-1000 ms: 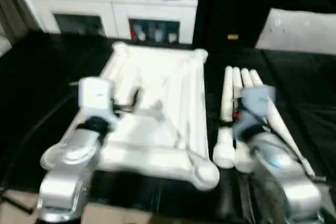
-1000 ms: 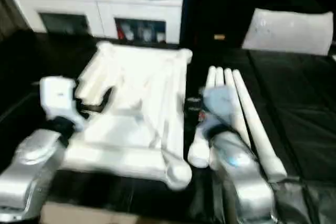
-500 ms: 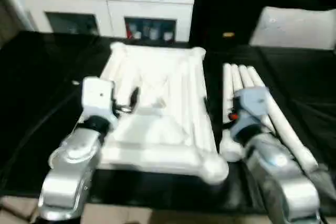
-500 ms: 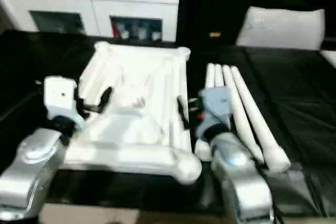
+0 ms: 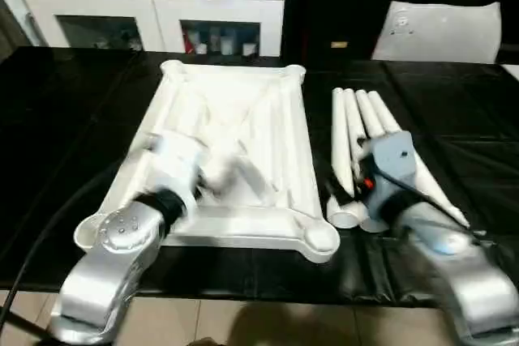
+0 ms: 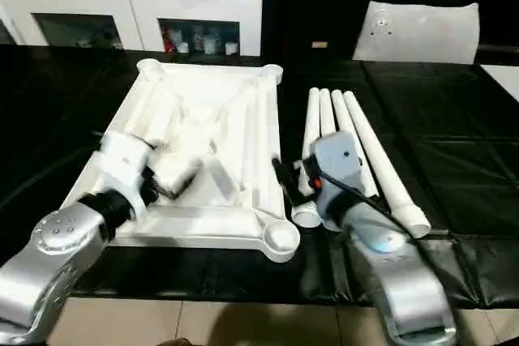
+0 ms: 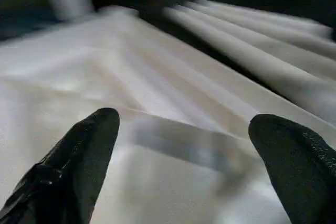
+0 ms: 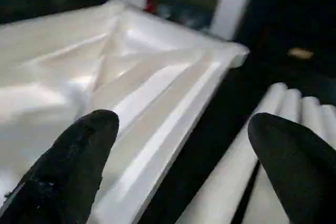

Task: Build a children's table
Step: Move to table, then move table base

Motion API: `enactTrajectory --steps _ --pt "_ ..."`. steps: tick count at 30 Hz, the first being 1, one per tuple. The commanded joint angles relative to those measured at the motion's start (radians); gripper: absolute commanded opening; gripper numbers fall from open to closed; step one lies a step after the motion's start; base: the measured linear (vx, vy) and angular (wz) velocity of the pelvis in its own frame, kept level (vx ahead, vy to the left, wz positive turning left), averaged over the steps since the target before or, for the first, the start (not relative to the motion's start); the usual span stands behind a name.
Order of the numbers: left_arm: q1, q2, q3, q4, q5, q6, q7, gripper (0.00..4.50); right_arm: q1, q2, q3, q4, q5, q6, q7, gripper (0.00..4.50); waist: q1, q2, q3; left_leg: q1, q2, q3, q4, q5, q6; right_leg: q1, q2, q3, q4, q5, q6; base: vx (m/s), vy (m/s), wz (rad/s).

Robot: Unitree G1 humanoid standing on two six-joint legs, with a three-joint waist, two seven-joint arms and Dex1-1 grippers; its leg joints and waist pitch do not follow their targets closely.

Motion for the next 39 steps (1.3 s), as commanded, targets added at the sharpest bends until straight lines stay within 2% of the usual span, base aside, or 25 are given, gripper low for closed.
enactTrajectory --steps 1,2,3,5,8,10,12,14,15,16,17,18,19,20,22,23,24,25,27,28,29,31,35,36,39 --pt "0.006 0.032 -0.046 -0.025 -0.032 0.008 -0.097 4.5 0.008 -0.034 -0.01 -0.019 0.027 -0.001 0.068 4.46 0.003 -0.004 -0.036 0.015 0.119 -0.062 -0.1 -0.27 -0.028 0.013 -0.108 0.063 -0.083 -0.134 -0.186 0.0 0.0 0.0" --pt "0.007 0.041 -0.054 -0.025 -0.033 -0.003 -0.115 4.32 0.01 -0.045 -0.01 -0.021 0.031 -0.003 0.08 4.49 0.004 0.0 -0.038 0.018 0.121 -0.058 -0.098 -0.226 -0.016 0.014 -0.107 0.061 -0.076 -0.051 -0.206 0.0 0.0 0.0" --pt "0.007 0.047 -0.059 -0.025 -0.034 -0.01 -0.128 4.32 0.012 -0.053 -0.01 -0.022 0.034 -0.005 0.088 4.49 0.005 0.0 -0.039 0.017 0.121 -0.059 -0.098 -0.215 -0.01 0.018 -0.108 0.061 -0.075 -0.032 -0.21 0.0 0.0 0.0" --pt "-0.003 0.094 -0.093 -0.017 -0.054 -0.053 -0.239 4.14 0.028 -0.105 -0.016 -0.034 0.075 -0.015 0.158 4.5 0.009 -0.002 -0.04 0.02 0.121 -0.056 -0.095 -0.2 0.007 0.021 -0.11 0.06 -0.074 -0.005 -0.216 0.0 0.0 0.0" --pt "-0.023 0.131 -0.117 -0.013 -0.088 -0.034 -0.313 3.97 0.041 -0.132 -0.032 -0.058 0.115 0.002 0.196 4.5 0.012 -0.001 -0.035 0.023 0.122 -0.053 -0.096 -0.223 0.019 0.02 -0.112 0.062 -0.078 -0.038 -0.226 0.0 0.0 0.0" --pt "-0.029 0.143 -0.127 -0.012 -0.093 -0.022 -0.329 3.82 0.044 -0.138 -0.034 -0.063 0.113 0.003 0.199 4.5 0.014 -0.002 -0.033 0.026 0.121 -0.052 -0.096 -0.247 0.009 0.016 -0.111 0.062 -0.08 -0.089 -0.228 0.0 0.0 0.0" --pt "-0.049 0.186 -0.165 -0.006 -0.089 0.019 -0.369 3.66 0.057 -0.114 -0.061 -0.071 0.136 -0.034 0.206 4.5 0.017 0.001 -0.03 0.028 0.121 -0.051 -0.099 -0.285 -0.009 0.011 -0.112 0.066 -0.085 -0.159 -0.22 0.0 0.0 0.0" --pt "-0.061 0.198 -0.186 0.013 -0.067 0.022 -0.38 3.5 0.06 -0.13 -0.069 -0.079 0.168 0.012 0.224 4.5 0.017 0.0 -0.027 0.032 0.121 -0.054 -0.102 -0.326 -0.032 0.006 -0.111 0.067 -0.088 -0.228 -0.206 0.0 0.0 0.0" --pt "-0.08 0.202 -0.207 0.042 -0.041 0.016 -0.389 3.5 0.069 -0.173 -0.065 -0.092 0.2 0.056 0.267 4.5 0.018 0.006 -0.027 0.033 0.121 -0.057 -0.102 -0.338 -0.04 0.009 -0.11 0.067 -0.089 -0.237 -0.2 0.0 0.0 0.0" --pt "-0.08 0.202 -0.207 0.042 -0.041 0.016 -0.389 3.3 0.069 -0.173 -0.065 -0.092 0.2 0.056 0.267 4.5 0.019 0.006 -0.028 0.036 0.122 -0.056 -0.102 -0.344 -0.043 0.007 -0.108 0.067 -0.09 -0.237 -0.198 0.0 0.0 0.0" --pt "-0.1 0.199 -0.218 0.071 -0.024 0.007 -0.391 3.26 0.083 -0.21 -0.055 -0.103 0.214 0.071 0.301 4.5 0.019 0.011 -0.027 0.032 0.121 -0.056 -0.103 -0.34 -0.048 0.008 -0.111 0.068 -0.091 -0.228 -0.198 0.0 0.0 0.0" --pt "-0.1 0.199 -0.218 0.072 -0.023 0.006 -0.391 3.18 0.084 -0.211 -0.054 -0.103 0.215 0.071 0.303 4.5 0.019 0.011 -0.027 0.032 0.121 -0.056 -0.103 -0.34 -0.048 0.008 -0.111 0.068 -0.091 -0.228 -0.198 0.0 0.0 0.0" --pt "-0.11 0.198 -0.224 0.085 -0.012 -0.006 -0.392 3.06 0.092 -0.229 -0.049 -0.11 0.22 0.069 0.322 4.5 0.023 0.004 -0.031 0.031 0.122 -0.055 -0.1 -0.327 -0.04 0.012 -0.114 0.07 -0.091 -0.214 -0.195 0.0 0.0 0.0" --pt "-0.12 0.2 -0.234 0.103 0.003 -0.029 -0.397 3.06 0.102 -0.247 -0.045 -0.12 0.224 0.073 0.34 4.5 0.024 0.013 -0.031 0.028 0.121 -0.056 -0.1 -0.311 -0.038 0.013 -0.116 0.07 -0.089 -0.198 -0.198 0.0 0.0 0.0" --pt "-0.144 0.208 -0.26 0.152 0.038 -0.083 -0.411 2.85 0.136 -0.299 -0.035 -0.145 0.23 0.075 0.392 4.5 0.024 0.009 -0.03 0.028 0.125 -0.056 -0.101 -0.309 -0.023 0.015 -0.114 0.069 -0.095 -0.185 -0.19 0.0 0.0 0.0" --pt "-0.149 0.209 -0.263 0.159 0.04 -0.085 -0.414 2.8 0.142 -0.305 -0.037 -0.148 0.235 0.082 0.397 4.5 0.024 0.008 -0.032 0.025 0.125 -0.056 -0.099 -0.288 -0.012 0.019 -0.117 0.07 -0.09 -0.157 -0.2 0.0 0.0 0.0" --pt "-0.151 0.209 -0.263 0.163 0.038 -0.084 -0.417 2.72 0.147 -0.311 -0.037 -0.149 0.236 0.086 0.4 4.5 0.025 0.017 -0.034 0.025 0.123 -0.056 -0.097 -0.274 -0.008 0.019 -0.119 0.069 -0.087 -0.139 -0.207 0.0 0.0 0.0" --pt "-0.151 0.209 -0.263 0.163 0.038 -0.084 -0.417 2.62 0.147 -0.311 -0.037 -0.149 0.236 0.086 0.4 4.5 0.022 0.01 -0.033 0.022 0.123 -0.057 -0.097 -0.262 0.003 0.02 -0.117 0.067 -0.087 -0.126 -0.217 0.0 0.0 0.0" --pt "-0.168 0.206 -0.269 0.191 0.037 -0.08 -0.438 2.48 0.161 -0.352 -0.028 -0.151 0.243 0.092 0.422 4.5 0.021 0.016 -0.033 0.025 0.124 -0.056 -0.095 -0.259 0.011 0.02 -0.116 0.065 -0.088 -0.12 -0.236 0.0 0.0 0.0" --pt "-0.171 0.208 -0.272 0.196 0.038 -0.08 -0.443 2.48 0.163 -0.359 -0.024 -0.15 0.241 0.091 0.424 4.5 0.022 0.015 -0.033 0.026 0.125 -0.056 -0.094 -0.261 0.012 0.021 -0.117 0.066 -0.087 -0.122 -0.239 0.0 0.0 0.0" --pt "-0.174 0.209 -0.276 0.2 0.04 -0.08 -0.449 2.4 0.164 -0.366 -0.02 -0.15 0.237 0.091 0.427 4.5 0.022 0.019 -0.031 0.027 0.123 -0.054 -0.093 -0.264 0.013 0.019 -0.116 0.067 -0.09 -0.135 -0.244 0.0 0.0 0.0" --pt "-0.179 0.209 -0.283 0.213 0.038 -0.08 -0.466 2.18 0.167 -0.382 -0.01 -0.151 0.221 0.081 0.429 4.5 0.024 0.021 -0.031 0.026 0.124 -0.055 -0.092 -0.267 0.016 0.02 -0.119 0.067 -0.09 -0.152 -0.249 0.0 0.0 0.0" --pt "-0.201 0.194 -0.304 0.269 0.058 -0.117 -0.478 2.04 0.173 -0.391 0.01 -0.129 0.188 0.045 0.43 4.5 0.024 0.022 -0.031 0.024 0.126 -0.055 -0.093 -0.253 0.023 0.02 -0.119 0.067 -0.088 -0.14 -0.255 0.0 0.0 0.0" --pt "-0.204 0.192 -0.306 0.275 0.061 -0.121 -0.478 1.76 0.173 -0.389 0.012 -0.125 0.185 0.043 0.431 4.5 0.024 0.022 -0.032 0.025 0.127 -0.055 -0.092 -0.251 0.023 0.02 -0.119 0.066 -0.088 -0.135 -0.256 0.0 0.0 0.0" --pt "-0.215 0.19 -0.318 0.304 0.074 -0.132 -0.493 1.62 0.172 -0.392 0.028 -0.1 0.184 0.02 0.439 4.5 0.024 0.021 -0.033 0.025 0.127 -0.055 -0.092 -0.251 0.028 0.021 -0.12 0.066 -0.086 -0.121 -0.263 0.0 0.0 0.0"
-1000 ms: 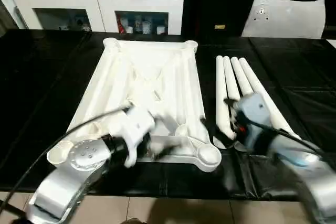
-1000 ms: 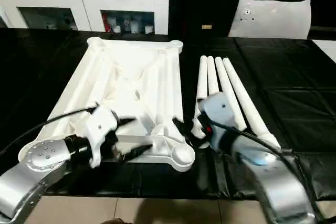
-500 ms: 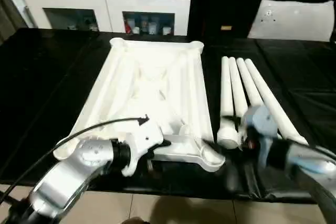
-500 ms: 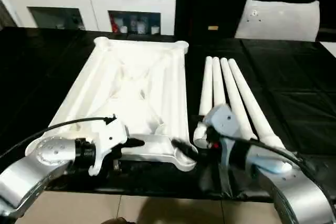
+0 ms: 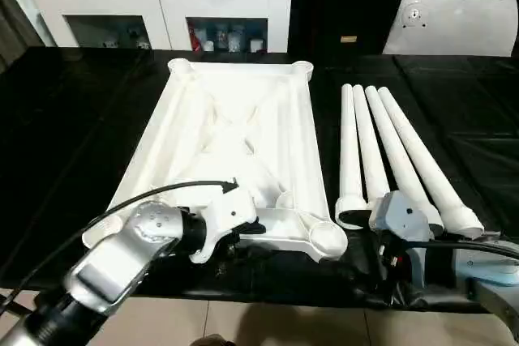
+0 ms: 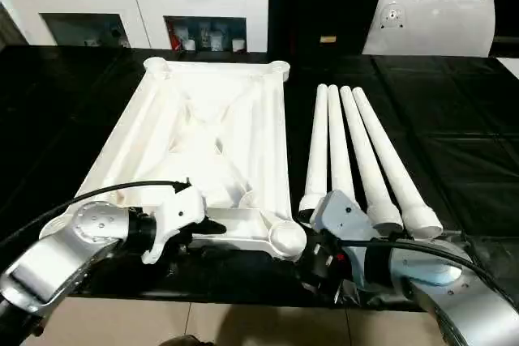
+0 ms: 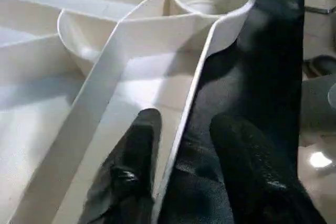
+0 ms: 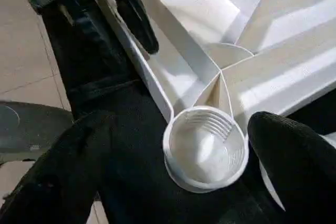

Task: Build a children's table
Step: Move table base

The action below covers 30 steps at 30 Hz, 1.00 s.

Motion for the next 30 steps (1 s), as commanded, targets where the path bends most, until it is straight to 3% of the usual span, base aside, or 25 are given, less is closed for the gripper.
enactTrajectory --steps 1,9,10,12,19,24,26,27,30 --pt "-0.024 0.002 -0.016 0.019 0.02 -0.014 -0.013 1.5 0.003 -0.01 0.019 0.027 -0.01 -0.025 0.011 4.5 0.0 -0.006 -0.041 0.022 0.127 -0.061 -0.091 -0.254 0.023 0.018 -0.117 0.063 -0.085 -0.119 -0.26 0.0 0.0 0.0" --pt "-0.034 0.0 -0.025 0.063 0.046 -0.031 -0.026 0.76 0.004 -0.014 0.037 0.053 -0.022 -0.057 0.023 4.5 0.001 -0.007 -0.041 0.02 0.128 -0.06 -0.09 -0.242 0.035 0.02 -0.12 0.063 -0.084 -0.112 -0.266 0.0 0.0 0.0" --pt "-0.035 -0.002 -0.023 0.072 0.046 -0.033 -0.027 0.59 0.004 -0.015 0.041 0.059 -0.022 -0.065 0.026 4.5 0.0 -0.013 -0.042 0.021 0.129 -0.059 -0.09 -0.237 0.037 0.021 -0.12 0.063 -0.085 -0.109 -0.269 0.0 0.0 0.0" --pt "-0.036 -0.004 -0.023 0.082 0.05 -0.038 -0.028 0.48 0.003 -0.016 0.045 0.067 -0.022 -0.074 0.028 4.5 0.001 -0.008 -0.04 0.022 0.128 -0.059 -0.09 -0.247 0.036 0.018 -0.12 0.062 -0.085 -0.118 -0.271 0.0 0.0 0.0" --pt "-0.039 -0.027 0.024 0.124 0.057 -0.07 0.008 0.04 -0.003 -0.003 0.057 0.111 -0.044 -0.117 0.035 4.5 -0.006 -0.014 -0.04 0.019 0.127 -0.058 -0.089 -0.25 0.039 0.019 -0.122 0.063 -0.086 -0.125 -0.271 0.0 0.0 0.0" --pt "-0.05 -0.018 0.037 0.146 0.05 -0.142 -0.032 0.04 -0.01 0.008 0.065 0.13 -0.05 -0.136 0.029 4.5 -0.009 -0.017 -0.038 0.019 0.127 -0.058 -0.089 -0.26 0.043 0.017 -0.12 0.063 -0.09 -0.179 -0.259 0.0 0.0 0.0" --pt "-0.051 -0.018 0.039 0.149 0.048 -0.153 -0.038 0.04 -0.011 0.008 0.066 0.131 -0.05 -0.137 0.028 4.5 -0.009 -0.016 -0.039 0.02 0.129 -0.059 -0.091 -0.259 0.041 0.015 -0.118 0.062 -0.088 -0.173 -0.259 0.0 0.0 0.0" --pt "-0.059 -0.026 0.046 0.169 0.039 -0.19 -0.06 0.04 -0.015 0.012 0.071 0.139 -0.055 -0.146 0.025 4.5 -0.008 -0.021 -0.039 0.02 0.13 -0.058 -0.092 -0.259 0.041 0.015 -0.119 0.063 -0.088 -0.157 -0.262 0.0 0.0 0.0" --pt "-0.074 -0.024 0.044 0.206 0.042 -0.24 -0.09 0.04 -0.02 0.022 0.074 0.148 -0.062 -0.159 0.014 4.5 -0.003 -0.019 -0.041 0.022 0.128 -0.055 -0.09 -0.251 0.038 0.014 -0.121 0.064 -0.087 -0.145 -0.264 0.0 0.0 0.0"
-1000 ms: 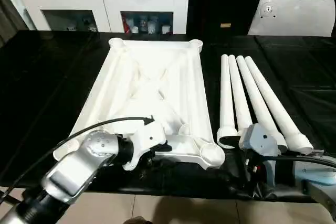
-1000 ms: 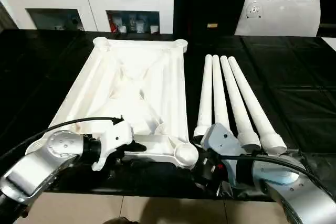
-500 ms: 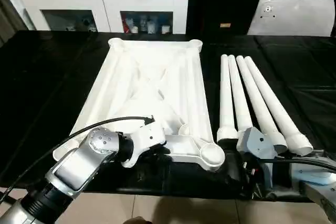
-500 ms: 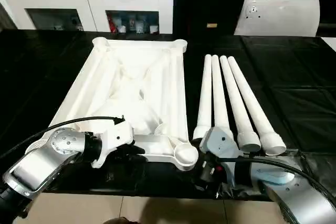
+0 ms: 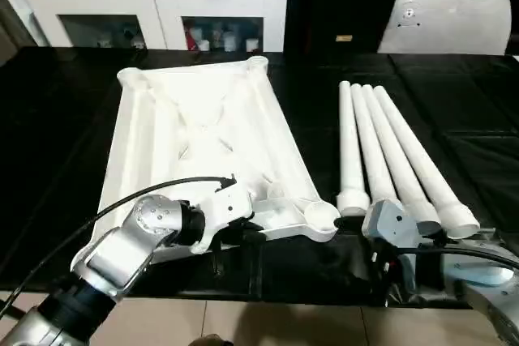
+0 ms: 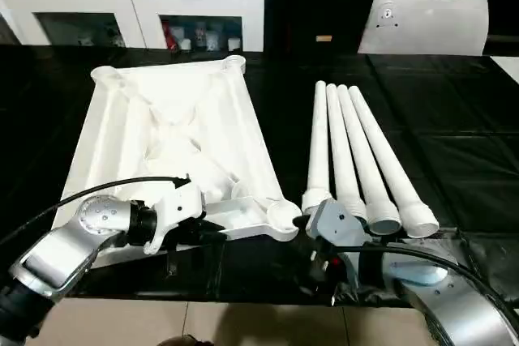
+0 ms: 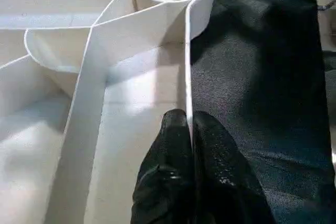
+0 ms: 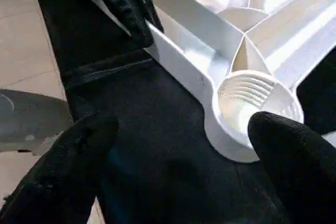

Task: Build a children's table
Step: Move table base, then pick table leg

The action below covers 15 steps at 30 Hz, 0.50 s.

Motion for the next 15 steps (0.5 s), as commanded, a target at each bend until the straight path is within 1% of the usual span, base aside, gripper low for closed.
enactTrajectory --steps 1,2,3,4,5,6,7,8,9,10,11,12,14,15 --pt "-0.026 0.011 0.03 0.01 0.003 -0.036 -0.014 0.04 -0.012 0.006 0.004 0.005 -0.006 -0.016 -0.006 4.5 0.001 -0.011 -0.046 0.022 0.129 -0.057 -0.09 -0.25 0.031 0.016 -0.121 0.064 -0.086 -0.133 -0.264 0.0 0.0 0.0" --pt "-0.043 0.016 0.022 0.051 0.024 -0.059 -0.009 0.04 -0.021 0.033 -0.007 0.011 -0.001 -0.007 -0.036 4.5 0.001 -0.014 -0.046 0.022 0.129 -0.057 -0.091 -0.241 0.038 0.015 -0.12 0.063 -0.083 -0.112 -0.268 0.0 0.0 0.0" --pt "-0.053 0.012 0.022 0.076 0.041 -0.075 0.006 0.04 -0.031 0.049 -0.01 0.015 -0.002 -0.008 -0.053 4.5 0.002 -0.012 -0.045 0.022 0.128 -0.057 -0.091 -0.242 0.038 0.015 -0.121 0.063 -0.084 -0.115 -0.27 0.0 0.0 0.0" --pt "-0.058 0.01 0.022 0.09 0.051 -0.09 0.015 0.04 -0.039 0.059 -0.012 0.017 -0.002 -0.008 -0.062 4.5 0.001 -0.013 -0.045 0.022 0.128 -0.056 -0.091 -0.244 0.038 0.014 -0.119 0.062 -0.086 -0.12 -0.268 0.0 0.0 0.0" --pt "-0.065 -0.005 0.039 0.105 0.04 -0.094 0.022 0.28 -0.073 0.092 -0.026 0.011 0.012 0.012 -0.093 4.5 0.0 -0.013 -0.045 0.023 0.127 -0.057 -0.091 -0.253 0.032 0.014 -0.12 0.062 -0.085 -0.138 -0.269 0.0 0.0 0.0" --pt "-0.066 -0.009 0.044 0.104 0.033 -0.092 0.021 0.44 -0.086 0.102 -0.03 0.008 0.009 0.017 -0.107 4.5 -0.003 -0.015 -0.045 0.022 0.126 -0.057 -0.092 -0.252 0.025 0.015 -0.12 0.061 -0.084 -0.149 -0.268 0.0 0.0 0.0" --pt "-0.067 -0.014 0.051 0.101 0.025 -0.09 0.017 0.55 -0.104 0.116 -0.033 0.005 0.001 0.022 -0.13 4.5 -0.002 -0.013 -0.045 0.023 0.128 -0.059 -0.092 -0.254 0.019 0.013 -0.12 0.061 -0.083 -0.155 -0.266 0.0 0.0 0.0" --pt "-0.067 -0.017 0.056 0.099 0.02 -0.091 0.016 0.62 -0.116 0.126 -0.033 0.004 -0.007 0.023 -0.147 4.5 -0.002 -0.014 -0.044 0.029 0.13 -0.057 -0.094 -0.277 0.001 0.009 -0.119 0.062 -0.085 -0.18 -0.261 0.0 0.0 0.0" --pt "-0.067 -0.025 0.069 0.096 0.008 -0.094 0.013 0.62 -0.152 0.157 -0.034 0.004 -0.017 0.045 -0.185 4.5 -0.002 -0.016 -0.044 0.027 0.13 -0.057 -0.094 -0.274 -0.002 0.01 -0.12 0.062 -0.084 -0.179 -0.261 0.0 0.0 0.0" --pt "-0.066 -0.026 0.073 0.093 0.004 -0.094 0.013 0.69 -0.162 0.166 -0.034 0.004 -0.016 0.052 -0.193 4.5 -0.002 -0.013 -0.044 0.028 0.128 -0.057 -0.095 -0.274 -0.007 0.007 -0.119 0.063 -0.082 -0.179 -0.261 0.0 0.0 0.0" --pt "-0.062 -0.034 0.089 0.08 -0.012 -0.091 0.016 0.77 -0.212 0.21 -0.032 0.004 -0.011 0.099 -0.233 4.5 -0.002 -0.012 -0.047 0.029 0.128 -0.056 -0.095 -0.27 -0.013 0.006 -0.119 0.062 -0.08 -0.168 -0.262 0.0 0.0 0.0" --pt "-0.057 -0.034 0.098 0.069 -0.023 -0.086 0.016 0.95 -0.244 0.235 -0.026 0.008 -0.011 0.121 -0.252 4.5 -0.002 -0.012 -0.047 0.028 0.127 -0.057 -0.095 -0.261 -0.015 0.006 -0.118 0.062 -0.078 -0.153 -0.265 0.0 0.0 0.0" --pt "-0.044 -0.026 0.105 0.045 -0.021 -0.073 0.03 1.0 -0.298 0.279 -0.015 0.04 -0.044 0.126 -0.304 4.5 -0.004 -0.01 -0.048 0.027 0.127 -0.057 -0.098 -0.256 -0.027 0.006 -0.115 0.06 -0.073 -0.133 -0.265 0.0 0.0 0.0" --pt "-0.035 -0.018 0.108 0.028 -0.013 -0.064 0.042 1.09 -0.337 0.317 -0.014 0.073 -0.072 0.127 -0.355 4.5 -0.006 -0.006 -0.048 0.029 0.126 -0.057 -0.097 -0.253 -0.04 0.002 -0.115 0.06 -0.07 -0.121 -0.265 0.0 0.0 0.0"
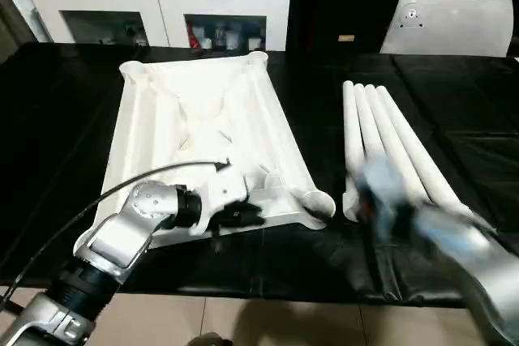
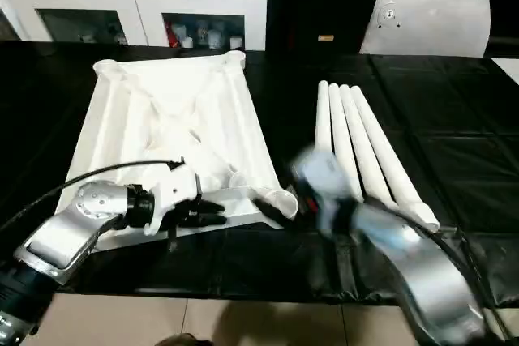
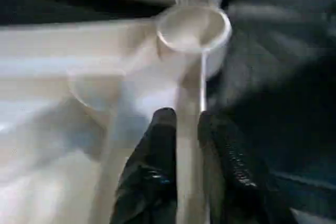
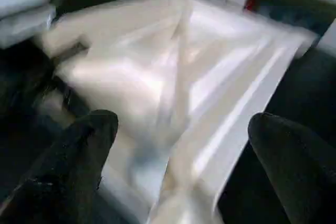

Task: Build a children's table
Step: Pick table leg

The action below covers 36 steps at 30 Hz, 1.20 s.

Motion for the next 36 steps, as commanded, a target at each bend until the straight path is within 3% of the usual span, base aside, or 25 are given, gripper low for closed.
enactTrajectory --steps 1,2,4,5,6,9,10,11,12,13,14,19,23,32,36 --pt "0.025 0.017 0.034 -0.055 -0.005 0.034 0.03 1.19 -0.057 0.04 -0.001 0.079 -0.068 0.034 -0.108 4.5 -0.003 0.0 -0.049 0.031 0.124 -0.055 -0.098 -0.264 -0.05 0.004 -0.114 0.061 -0.073 -0.13 -0.256 0.0 0.0 0.0" --pt "0.039 0.017 0.05 -0.081 -0.013 0.053 0.041 1.29 -0.089 0.055 0.006 0.113 -0.102 0.043 -0.15 4.5 -0.005 0.003 -0.051 0.032 0.124 -0.056 -0.096 -0.258 -0.06 0.004 -0.115 0.061 -0.07 -0.119 -0.26 0.0 0.0 0.0" --pt "0.07 0.017 0.085 -0.15 -0.042 0.102 0.062 1.34 -0.152 0.109 -0.012 0.181 -0.094 0.132 -0.207 4.5 -0.007 0.005 -0.053 0.032 0.123 -0.055 -0.098 -0.245 -0.076 0.005 -0.11 0.061 -0.065 -0.092 -0.257 0.0 0.0 0.0" --pt "0.071 0.017 0.085 -0.151 -0.042 0.103 0.063 1.44 -0.153 0.109 -0.013 0.182 -0.093 0.133 -0.208 4.5 -0.009 0.005 -0.054 0.031 0.12 -0.056 -0.097 -0.238 -0.076 0.005 -0.11 0.06 -0.063 -0.077 -0.263 0.0 0.0 0.0" --pt "0.081 0.016 0.098 -0.175 -0.046 0.123 0.076 1.7 -0.183 0.124 -0.014 0.206 -0.097 0.188 -0.228 4.5 -0.003 0.001 -0.055 0.036 0.121 -0.05 -0.096 -0.226 -0.076 0.004 -0.105 0.06 -0.065 -0.052 -0.254 0.0 0.0 0.0" --pt "0.134 0.044 0.122 -0.276 -0.03 0.191 0.119 1.77 -0.27 0.185 -0.044 0.3 -0.1 0.288 -0.295 4.5 -0.005 0.001 -0.053 0.028 0.12 -0.05 -0.098 -0.194 -0.074 0.01 -0.106 0.059 -0.062 -0.029 -0.249 0.0 0.0 0.0" --pt "0.152 0.043 0.135 -0.312 -0.042 0.215 0.134 2.01 -0.285 0.193 -0.049 0.327 -0.112 0.294 -0.314 4.5 -0.005 -0.002 -0.054 0.029 0.12 -0.048 -0.097 -0.195 -0.076 0.011 -0.107 0.059 -0.061 -0.032 -0.248 0.0 0.0 0.0" --pt "0.164 0.041 0.143 -0.338 -0.052 0.235 0.143 2.19 -0.296 0.2 -0.053 0.347 -0.124 0.293 -0.33 4.5 -0.002 0.002 -0.052 0.031 0.12 -0.047 -0.099 -0.197 -0.089 0.008 -0.105 0.059 -0.063 -0.043 -0.238 0.0 0.0 0.0" --pt "0.171 0.038 0.148 -0.355 -0.059 0.25 0.148 2.19 -0.301 0.207 -0.06 0.36 -0.129 0.296 -0.341 4.5 -0.003 -0.004 -0.053 0.031 0.12 -0.043 -0.098 -0.199 -0.091 0.007 -0.104 0.06 -0.063 -0.044 -0.235 0.0 0.0 0.0" --pt "0.184 0.028 0.16 -0.383 -0.075 0.274 0.161 2.19 -0.308 0.215 -0.067 0.382 -0.14 0.301 -0.36 4.5 -0.002 -0.003 -0.053 0.03 0.119 -0.044 -0.098 -0.197 -0.093 0.009 -0.107 0.061 -0.061 -0.045 -0.234 0.0 0.0 0.0" --pt "0.196 0.013 0.175 -0.407 -0.094 0.295 0.177 2.45 -0.311 0.216 -0.07 0.403 -0.158 0.299 -0.383 4.5 -0.003 -0.007 -0.052 0.028 0.119 -0.044 -0.099 -0.197 -0.098 0.009 -0.107 0.06 -0.063 -0.054 -0.233 0.0 0.0 0.0" --pt "0.22 -0.004 0.184 -0.467 -0.125 0.35 0.201 2.45 -0.315 0.23 -0.104 0.464 -0.174 0.323 -0.444 4.5 -0.002 -0.008 -0.05 0.029 0.117 -0.041 -0.099 -0.203 -0.109 0.008 -0.104 0.062 -0.065 -0.079 -0.22 0.0 0.0 0.0" --pt "0.233 -0.016 0.178 -0.509 -0.114 0.399 0.235 2.45 -0.323 0.241 -0.14 0.508 -0.187 0.307 -0.499 4.5 -0.001 -0.01 -0.053 0.028 0.116 -0.038 -0.096 -0.174 -0.098 0.009 -0.104 0.064 -0.067 -0.067 -0.202 0.0 0.0 0.0" --pt "0.202 -0.02 0.153 -0.521 -0.108 0.433 0.26 2.45 -0.336 0.26 -0.18 0.573 -0.175 0.323 -0.513 4.5 0.001 -0.01 -0.056 0.025 0.114 -0.033 -0.089 -0.113 -0.06 0.014 -0.101 0.061 -0.064 0.006 -0.22 0.0 0.0 0.0" --pt "0.196 -0.019 0.153 -0.529 -0.115 0.452 0.263 2.45 -0.338 0.264 -0.188 0.603 -0.18 0.324 -0.521 4.5 0.001 -0.009 -0.057 0.028 0.114 -0.033 -0.09 -0.114 -0.065 0.012 -0.099 0.059 -0.062 0.004 -0.226 0.0 0.0 0.0"
